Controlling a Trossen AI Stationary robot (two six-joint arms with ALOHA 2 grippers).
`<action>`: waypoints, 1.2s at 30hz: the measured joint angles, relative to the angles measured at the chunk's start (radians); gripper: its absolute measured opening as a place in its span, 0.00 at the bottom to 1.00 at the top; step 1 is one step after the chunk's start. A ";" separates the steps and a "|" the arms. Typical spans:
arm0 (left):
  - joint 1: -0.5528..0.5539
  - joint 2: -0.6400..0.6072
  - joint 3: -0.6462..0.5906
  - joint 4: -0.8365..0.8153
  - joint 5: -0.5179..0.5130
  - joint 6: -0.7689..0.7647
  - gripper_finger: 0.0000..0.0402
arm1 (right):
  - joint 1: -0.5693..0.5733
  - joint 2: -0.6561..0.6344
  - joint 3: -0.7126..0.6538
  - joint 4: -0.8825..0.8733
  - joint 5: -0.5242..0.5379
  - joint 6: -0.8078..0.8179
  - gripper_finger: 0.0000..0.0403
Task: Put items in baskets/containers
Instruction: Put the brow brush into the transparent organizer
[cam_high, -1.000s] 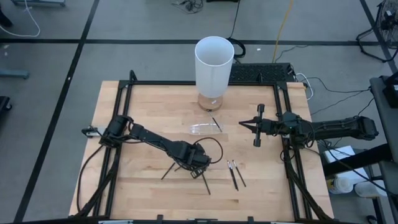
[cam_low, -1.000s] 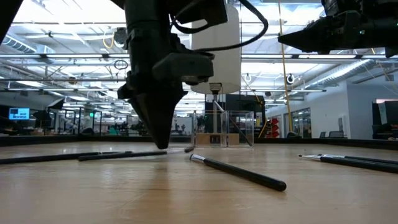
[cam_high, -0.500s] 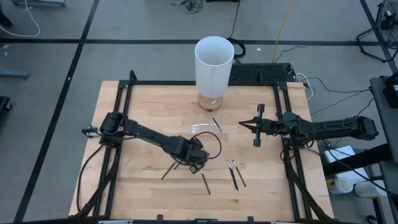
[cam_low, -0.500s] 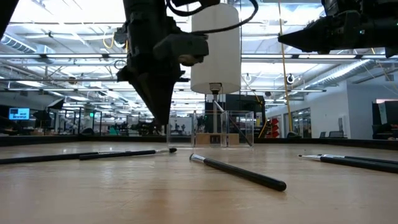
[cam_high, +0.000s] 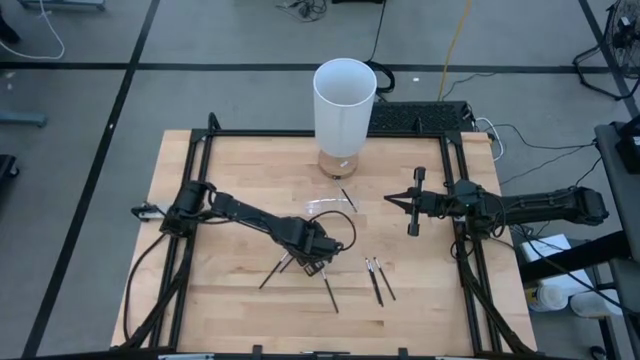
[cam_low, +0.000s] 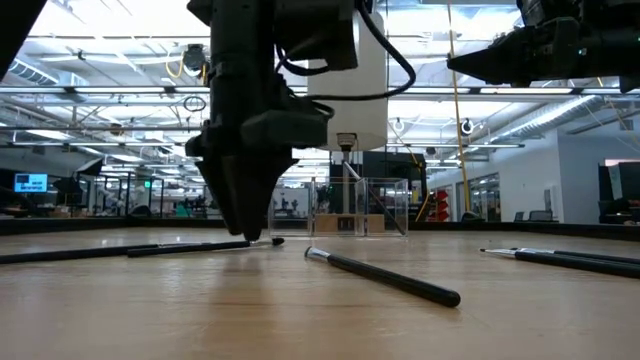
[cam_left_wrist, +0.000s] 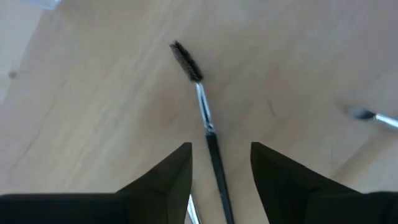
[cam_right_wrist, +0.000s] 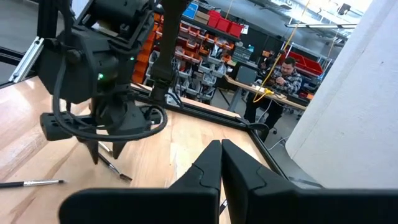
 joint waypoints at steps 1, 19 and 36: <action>0.002 -0.001 0.000 0.000 -0.004 -0.001 0.43 | 0.000 0.000 0.000 0.000 0.000 0.000 0.00; 0.038 0.111 0.010 0.063 0.112 -0.004 0.25 | 0.000 0.000 0.000 -0.001 0.000 0.005 0.00; 0.028 0.115 0.008 0.095 0.089 0.023 0.04 | 0.000 0.000 0.000 -0.015 0.000 0.019 0.00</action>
